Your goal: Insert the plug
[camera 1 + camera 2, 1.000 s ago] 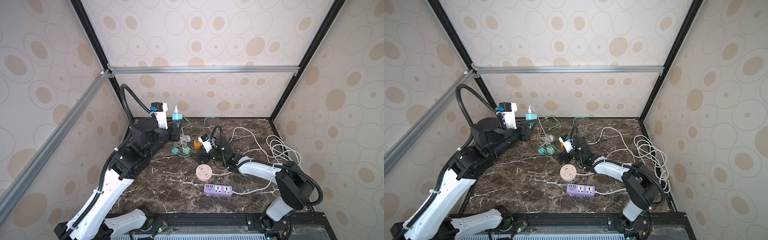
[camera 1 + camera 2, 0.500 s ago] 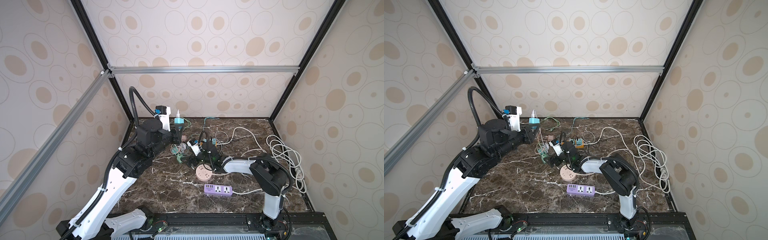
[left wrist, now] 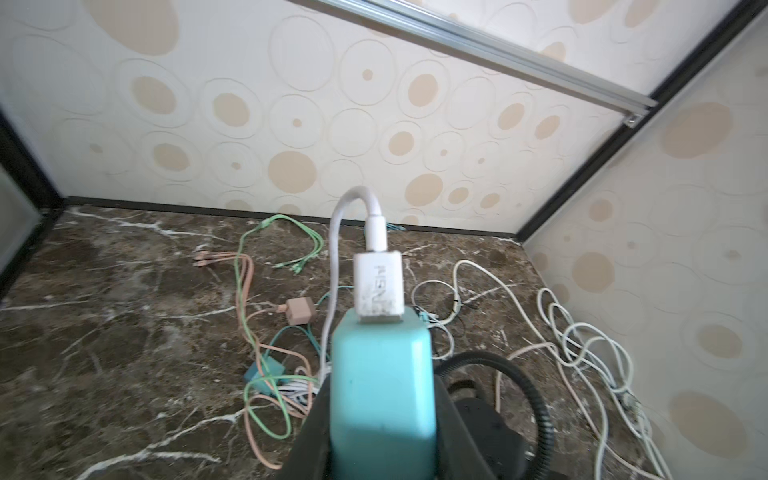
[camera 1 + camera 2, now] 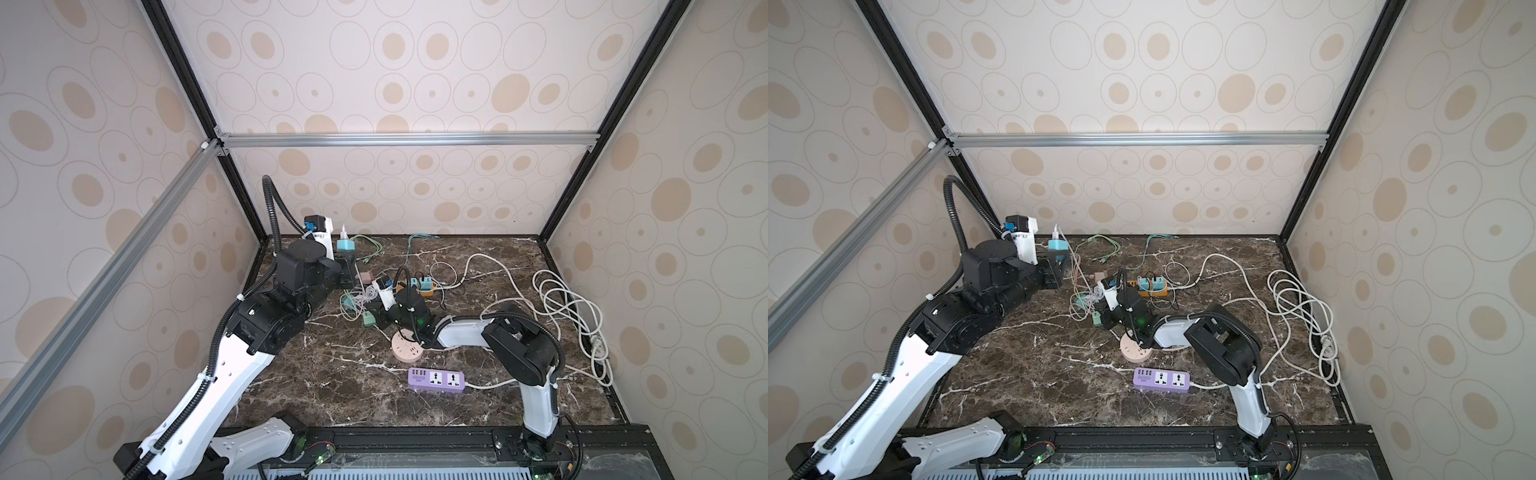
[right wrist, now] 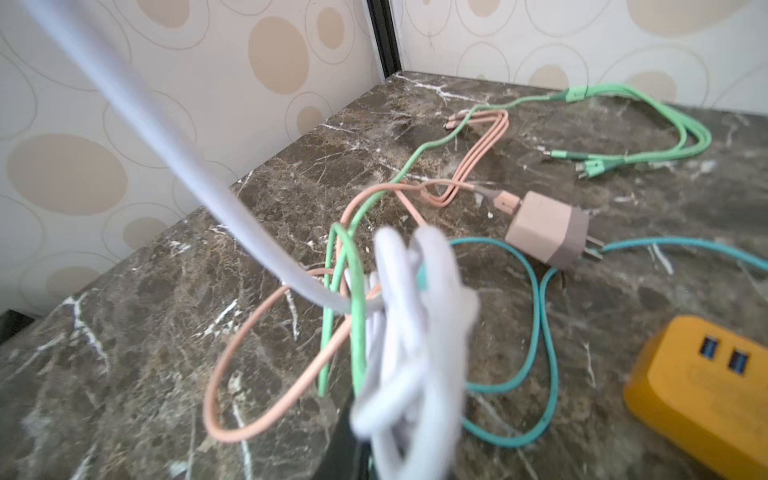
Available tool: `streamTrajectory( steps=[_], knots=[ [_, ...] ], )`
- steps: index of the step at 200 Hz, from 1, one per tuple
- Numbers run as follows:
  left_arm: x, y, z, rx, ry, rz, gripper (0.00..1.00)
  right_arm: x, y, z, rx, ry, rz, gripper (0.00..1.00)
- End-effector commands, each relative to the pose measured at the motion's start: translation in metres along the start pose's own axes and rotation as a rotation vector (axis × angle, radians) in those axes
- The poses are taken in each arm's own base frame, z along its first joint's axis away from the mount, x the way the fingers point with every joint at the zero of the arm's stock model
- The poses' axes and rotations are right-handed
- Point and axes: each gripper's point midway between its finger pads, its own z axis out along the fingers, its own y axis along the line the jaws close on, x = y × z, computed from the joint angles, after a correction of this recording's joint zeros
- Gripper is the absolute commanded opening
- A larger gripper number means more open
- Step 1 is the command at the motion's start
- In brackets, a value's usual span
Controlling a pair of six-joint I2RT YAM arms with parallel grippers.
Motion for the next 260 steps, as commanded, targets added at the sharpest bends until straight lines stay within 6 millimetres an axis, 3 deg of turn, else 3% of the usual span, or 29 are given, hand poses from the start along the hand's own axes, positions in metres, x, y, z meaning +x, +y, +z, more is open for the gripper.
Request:
streamTrajectory(
  steps=[1, 29, 71, 100, 117, 161, 187, 206, 237, 260],
  knots=[
    [-0.003, 0.042, -0.009, -0.195, -0.021, 0.020, 0.00, -0.018, 0.004, -0.022, -0.013, -0.015, -0.061, 0.03],
    [0.015, 0.067, -0.008, -0.286, 0.021, 0.056, 0.00, -0.025, -0.001, -0.031, -0.038, 0.018, -0.076, 0.00],
    [0.081, 0.076, 0.024, -0.267, 0.204, 0.186, 0.00, -0.035, -0.001, -0.037, -0.082, 0.116, -0.085, 0.01],
    [0.102, 0.090, 0.023, -0.315, 0.276, 0.226, 0.00, -0.043, -0.035, -0.035, -0.011, 0.145, 0.045, 0.00],
    [0.088, 0.085, 0.006, -0.280, 0.234, 0.201, 0.00, -0.039, -0.053, -0.025, 0.007, 0.217, 0.090, 0.00],
    [-0.002, 0.046, -0.077, -0.046, -0.071, 0.091, 0.00, -0.016, -0.082, 0.010, 0.090, 0.304, 0.120, 0.04],
    [-0.024, 0.048, -0.102, -0.057, -0.136, 0.081, 0.00, -0.008, -0.082, 0.021, 0.080, 0.352, 0.150, 0.06],
    [-0.033, 0.036, -0.108, 0.008, -0.163, 0.083, 0.00, -0.003, -0.075, 0.024, 0.040, 0.362, 0.176, 0.10],
    [-0.029, -0.017, -0.099, 0.283, -0.117, 0.120, 0.00, -0.005, -0.069, 0.021, 0.017, 0.361, 0.182, 0.16],
    [-0.024, -0.026, -0.088, 0.321, -0.089, 0.131, 0.00, -0.011, -0.060, 0.015, -0.029, 0.358, 0.168, 0.40]
  ],
)
